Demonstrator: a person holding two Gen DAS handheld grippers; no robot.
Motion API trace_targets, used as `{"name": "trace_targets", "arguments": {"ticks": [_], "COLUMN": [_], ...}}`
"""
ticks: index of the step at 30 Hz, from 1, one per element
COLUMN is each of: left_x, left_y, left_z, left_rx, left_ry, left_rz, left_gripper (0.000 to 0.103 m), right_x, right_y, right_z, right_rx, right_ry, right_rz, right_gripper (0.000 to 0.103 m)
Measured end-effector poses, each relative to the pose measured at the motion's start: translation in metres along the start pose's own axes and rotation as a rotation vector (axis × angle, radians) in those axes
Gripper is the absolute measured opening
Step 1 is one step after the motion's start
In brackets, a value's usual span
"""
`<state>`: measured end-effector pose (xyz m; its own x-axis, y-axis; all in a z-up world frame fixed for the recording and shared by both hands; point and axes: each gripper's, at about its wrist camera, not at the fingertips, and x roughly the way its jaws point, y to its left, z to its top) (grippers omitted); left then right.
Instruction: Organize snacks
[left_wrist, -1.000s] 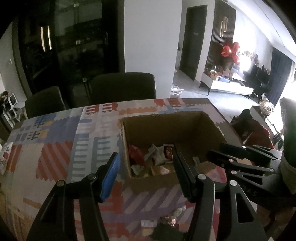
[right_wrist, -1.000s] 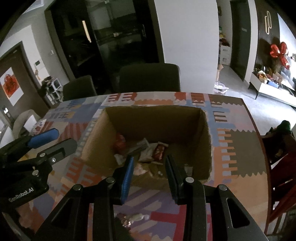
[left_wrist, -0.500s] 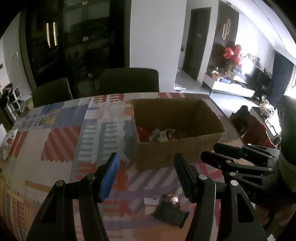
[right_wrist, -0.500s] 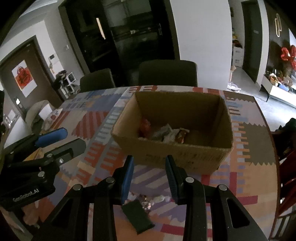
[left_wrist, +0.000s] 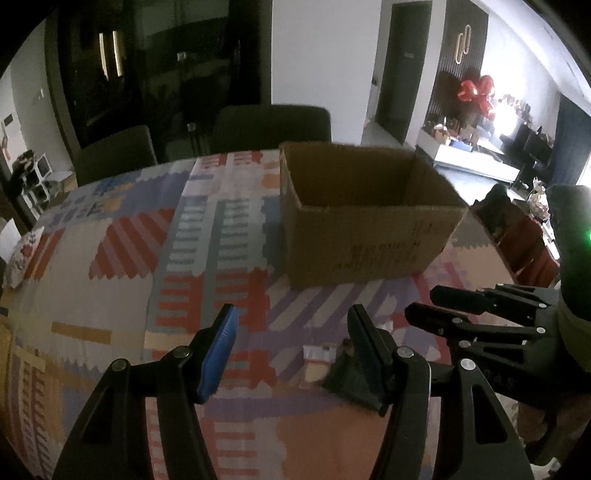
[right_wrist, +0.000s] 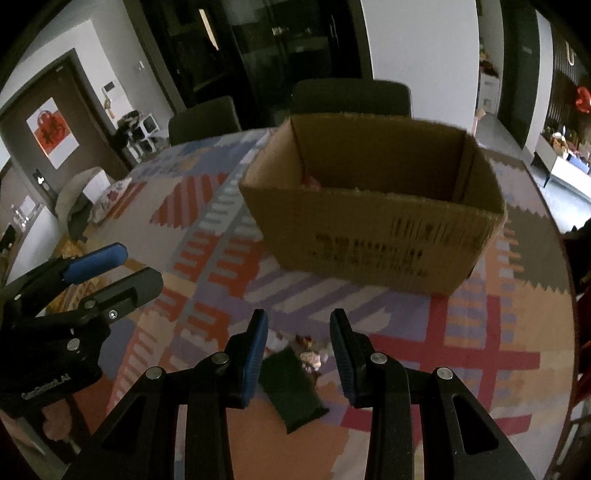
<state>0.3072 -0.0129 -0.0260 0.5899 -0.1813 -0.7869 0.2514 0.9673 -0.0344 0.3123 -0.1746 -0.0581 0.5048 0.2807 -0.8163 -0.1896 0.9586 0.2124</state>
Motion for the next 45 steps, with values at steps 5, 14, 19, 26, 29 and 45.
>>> {"name": "trace_targets", "arguments": {"ticks": [5, 14, 19, 26, 29, 45], "left_x": [0.011, 0.035, 0.050, 0.065, 0.071, 0.087], "left_y": [0.001, 0.003, 0.002, -0.004, -0.005, 0.001], "left_z": [-0.017, -0.041, -0.052, -0.062, -0.063, -0.065], "left_rx": [0.006, 0.009, 0.010, 0.025, 0.023, -0.008], "left_ry": [0.043, 0.125, 0.173, 0.211, 0.223, 0.261], "left_rz": [0.011, -0.004, -0.008, -0.017, -0.018, -0.024], "left_gripper": [0.060, 0.060, 0.060, 0.060, 0.060, 0.060], "right_x": [0.015, 0.044, 0.060, 0.083, 0.094, 0.131], "right_y": [0.000, 0.000, 0.000, -0.002, -0.005, -0.004], "right_z": [-0.013, -0.034, -0.041, -0.045, -0.045, -0.039], "right_rx": [-0.008, -0.015, -0.014, -0.018, -0.001, -0.021], "right_ry": [0.046, 0.135, 0.177, 0.222, 0.241, 0.279], "right_rz": [-0.001, 0.015, 0.029, 0.038, 0.044, 0.021], "right_gripper": [0.036, 0.036, 0.036, 0.036, 0.036, 0.035]}}
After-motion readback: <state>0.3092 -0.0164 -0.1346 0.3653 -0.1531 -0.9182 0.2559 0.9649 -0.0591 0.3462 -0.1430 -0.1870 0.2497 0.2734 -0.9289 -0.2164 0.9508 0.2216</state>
